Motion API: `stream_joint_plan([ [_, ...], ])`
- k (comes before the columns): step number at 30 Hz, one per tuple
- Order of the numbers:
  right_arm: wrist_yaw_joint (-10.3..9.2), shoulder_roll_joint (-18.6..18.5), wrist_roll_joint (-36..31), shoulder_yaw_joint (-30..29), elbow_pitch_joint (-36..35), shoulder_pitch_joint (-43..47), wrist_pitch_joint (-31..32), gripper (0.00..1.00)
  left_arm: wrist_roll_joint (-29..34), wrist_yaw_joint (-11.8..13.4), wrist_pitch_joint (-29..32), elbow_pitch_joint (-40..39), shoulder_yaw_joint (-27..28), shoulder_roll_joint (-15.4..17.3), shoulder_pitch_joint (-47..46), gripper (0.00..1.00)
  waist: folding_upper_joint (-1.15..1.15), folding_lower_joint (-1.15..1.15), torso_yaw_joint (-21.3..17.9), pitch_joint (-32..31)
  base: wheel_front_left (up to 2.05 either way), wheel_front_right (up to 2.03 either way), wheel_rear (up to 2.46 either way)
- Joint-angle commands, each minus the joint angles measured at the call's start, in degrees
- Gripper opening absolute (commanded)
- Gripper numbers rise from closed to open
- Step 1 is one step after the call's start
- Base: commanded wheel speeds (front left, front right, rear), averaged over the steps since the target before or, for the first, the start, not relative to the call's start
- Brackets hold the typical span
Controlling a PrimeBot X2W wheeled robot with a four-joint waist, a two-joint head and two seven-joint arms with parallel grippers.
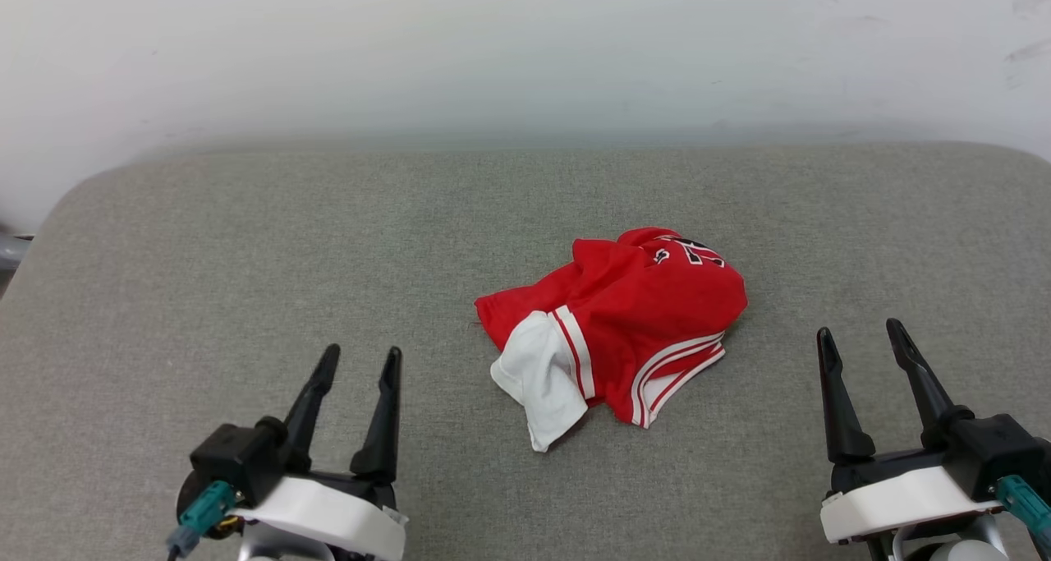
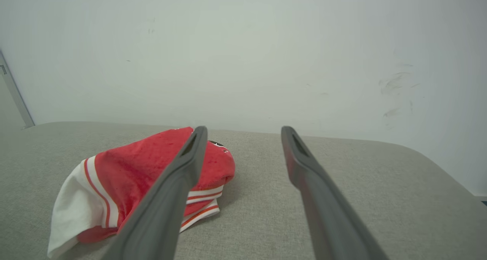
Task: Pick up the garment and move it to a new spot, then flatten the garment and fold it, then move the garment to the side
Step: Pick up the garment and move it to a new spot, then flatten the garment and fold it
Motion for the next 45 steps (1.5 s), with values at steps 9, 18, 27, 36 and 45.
stream_joint_plan([
  [9,-0.04,0.07,-0.55,0.42,0.01,-0.55,-0.14,1.00,4.90,-6.16,0.51,4.79,0.32,-2.48,-0.34,1.00,0.00,0.00,-0.81,1.39,0.00,0.00,0.00],
  [18,-0.04,0.07,-0.56,0.68,0.09,-1.35,-0.14,1.00,1.81,-8.86,16.88,6.06,-6.13,-3.51,-4.65,1.00,0.00,0.00,-2.28,4.55,0.00,0.00,0.00],
  [27,-0.04,0.07,-0.06,1.25,0.12,-3.17,-0.14,1.00,2.10,-7.62,26.02,7.91,-8.19,-4.10,-10.95,1.00,0.00,0.00,-4.68,8.57,0.00,0.00,0.00],
  [36,-0.04,0.07,0.46,1.20,0.35,-3.56,-0.14,1.00,2.24,-8.12,25.28,13.28,-8.63,-4.00,-12.73,0.00,0.00,0.00,-5.69,9.67,0.00,0.00,0.00],
  [45,-0.04,0.07,-0.22,1.31,1.74,-2.06,-0.14,1.00,2.68,-7.09,18.46,10.40,-6.78,-3.10,-11.05,0.00,0.00,0.00,-2.62,5.26,0.00,0.00,0.00],
])
